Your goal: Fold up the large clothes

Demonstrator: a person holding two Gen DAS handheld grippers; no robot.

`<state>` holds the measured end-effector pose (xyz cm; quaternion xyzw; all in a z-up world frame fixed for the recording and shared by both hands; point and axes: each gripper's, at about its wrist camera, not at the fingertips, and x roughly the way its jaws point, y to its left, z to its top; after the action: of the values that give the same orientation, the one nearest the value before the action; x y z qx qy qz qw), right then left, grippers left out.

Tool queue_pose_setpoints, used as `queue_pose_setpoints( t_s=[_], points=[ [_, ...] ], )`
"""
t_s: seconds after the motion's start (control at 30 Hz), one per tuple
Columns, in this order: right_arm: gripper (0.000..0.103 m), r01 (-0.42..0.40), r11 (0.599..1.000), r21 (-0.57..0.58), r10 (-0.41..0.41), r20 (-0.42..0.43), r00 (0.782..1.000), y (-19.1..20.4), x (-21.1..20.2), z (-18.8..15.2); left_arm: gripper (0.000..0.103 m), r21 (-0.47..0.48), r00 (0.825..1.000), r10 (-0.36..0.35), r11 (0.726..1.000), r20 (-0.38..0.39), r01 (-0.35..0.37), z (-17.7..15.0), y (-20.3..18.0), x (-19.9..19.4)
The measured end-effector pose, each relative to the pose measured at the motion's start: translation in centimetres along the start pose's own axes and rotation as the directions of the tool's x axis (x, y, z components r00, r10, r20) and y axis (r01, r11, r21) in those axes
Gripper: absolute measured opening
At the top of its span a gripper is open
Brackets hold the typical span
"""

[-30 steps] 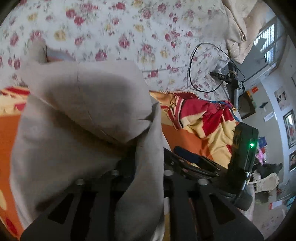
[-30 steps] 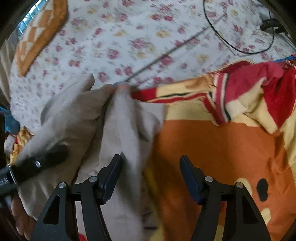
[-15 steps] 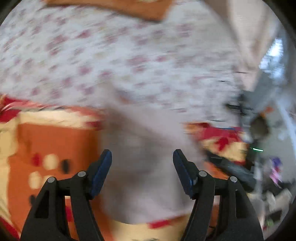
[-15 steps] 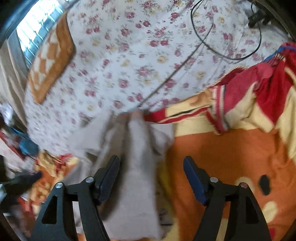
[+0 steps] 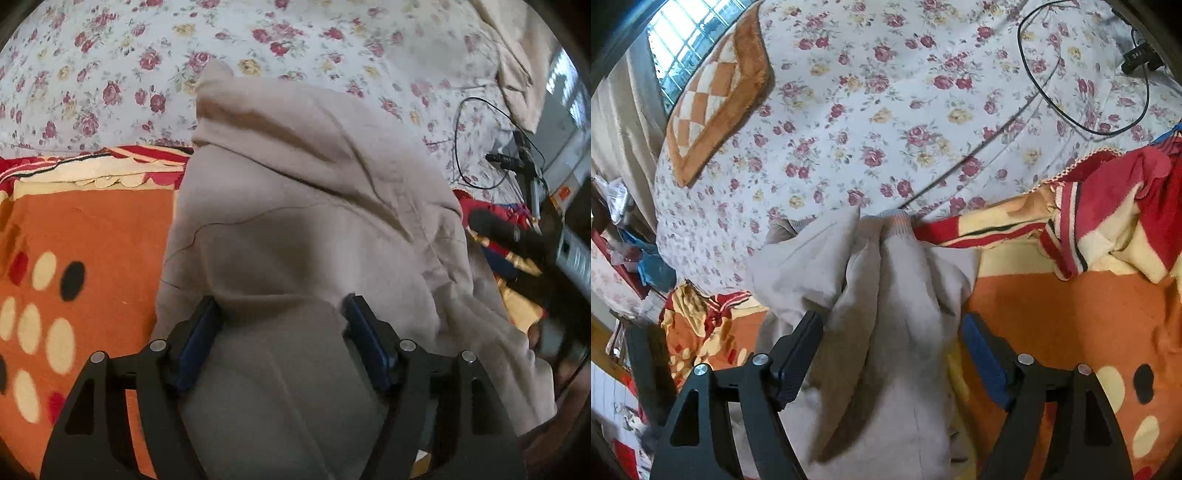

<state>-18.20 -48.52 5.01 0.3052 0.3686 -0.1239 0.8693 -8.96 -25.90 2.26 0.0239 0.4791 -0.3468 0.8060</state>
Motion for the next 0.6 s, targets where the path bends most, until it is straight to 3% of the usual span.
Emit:
queue_pose_setpoints(
  t_s=[0.13,0.5,0.6],
  points=[
    [0.080,-0.018,1.000,-0.020,0.018,0.004,1.000,0.4,-0.1,-0.1,0.070,0.032,0.999,-0.019,0.999,-0.028,0.020,-0.2,0.0,-1.2],
    [0.080,-0.041,0.997,-0.067,0.040,-0.019,0.999,2.5,0.4,-0.4,0.070,0.102,0.997,0.061,0.993,-0.037,-0.057,-0.4,-1.3,-2.1],
    [0.082,-0.036,0.989,-0.143,0.032,-0.033,0.999,4.4,2.0,0.7,0.070,0.089,0.997,0.047,0.995,-0.060,-0.041,0.0,-0.9,-2.1]
  ],
)
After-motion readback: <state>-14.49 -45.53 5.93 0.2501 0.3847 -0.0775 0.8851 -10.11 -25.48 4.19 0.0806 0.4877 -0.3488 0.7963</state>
